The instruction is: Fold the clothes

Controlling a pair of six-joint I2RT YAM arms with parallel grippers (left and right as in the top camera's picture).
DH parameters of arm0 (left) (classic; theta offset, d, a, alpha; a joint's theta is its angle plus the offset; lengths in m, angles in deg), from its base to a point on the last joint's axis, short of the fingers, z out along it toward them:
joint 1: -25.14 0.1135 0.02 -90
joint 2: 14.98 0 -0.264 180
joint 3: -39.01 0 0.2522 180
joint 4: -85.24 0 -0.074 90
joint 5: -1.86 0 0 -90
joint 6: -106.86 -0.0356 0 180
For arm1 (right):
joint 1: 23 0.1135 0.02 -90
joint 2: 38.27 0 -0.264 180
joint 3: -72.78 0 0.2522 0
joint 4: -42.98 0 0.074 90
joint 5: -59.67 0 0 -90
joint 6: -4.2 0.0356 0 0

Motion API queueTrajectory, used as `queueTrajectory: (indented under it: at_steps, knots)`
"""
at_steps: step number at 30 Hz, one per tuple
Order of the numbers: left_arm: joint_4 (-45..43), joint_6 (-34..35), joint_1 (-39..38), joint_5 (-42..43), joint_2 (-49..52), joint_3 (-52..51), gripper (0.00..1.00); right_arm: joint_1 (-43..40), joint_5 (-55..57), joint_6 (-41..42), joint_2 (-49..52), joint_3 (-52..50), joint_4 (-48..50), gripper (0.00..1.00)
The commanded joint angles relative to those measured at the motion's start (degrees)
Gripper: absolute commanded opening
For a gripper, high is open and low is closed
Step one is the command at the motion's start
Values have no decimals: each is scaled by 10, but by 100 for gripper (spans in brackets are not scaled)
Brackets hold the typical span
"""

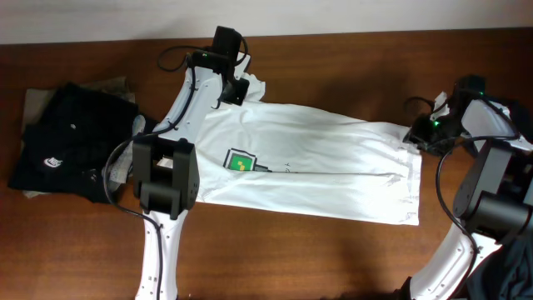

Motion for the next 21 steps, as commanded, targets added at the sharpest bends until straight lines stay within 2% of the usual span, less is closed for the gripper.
queueTrajectory:
  at_steps: [1, 2, 5, 7, 11, 13, 15, 19, 21]
  knots:
    - [1, 5, -2, -6, -21, 7, 0, 0, -24, 4, 3, -21, 19, 39]
    - [1, 5, -2, -6, -21, 7, 0, 0, -41, 4, 3, -19, 26, 36]
    - [1, 5, -2, -6, -21, 7, 0, -1, -49, -5, 3, -3, 19, 36]
    - [1, 5, -2, -6, -21, 7, 0, -2, -44, -15, 3, 19, -3, 40]
    - [1, 5, -2, -6, -21, 7, 0, -10, -21, -33, 1, 87, -120, 40]
    - [1, 5, -2, -6, -21, 7, 0, -8, -36, -33, 1, 89, -169, 41]
    - [0, 5, -2, -5, -21, 7, 0, 0, -36, -32, 2, 64, -159, 41]
    - [1, 5, -2, -6, -21, 7, 0, 8, -70, -9, 3, -9, -43, 41]
    - [1, 5, -2, -5, -21, 7, 0, 8, -84, -8, 3, -13, -25, 40]
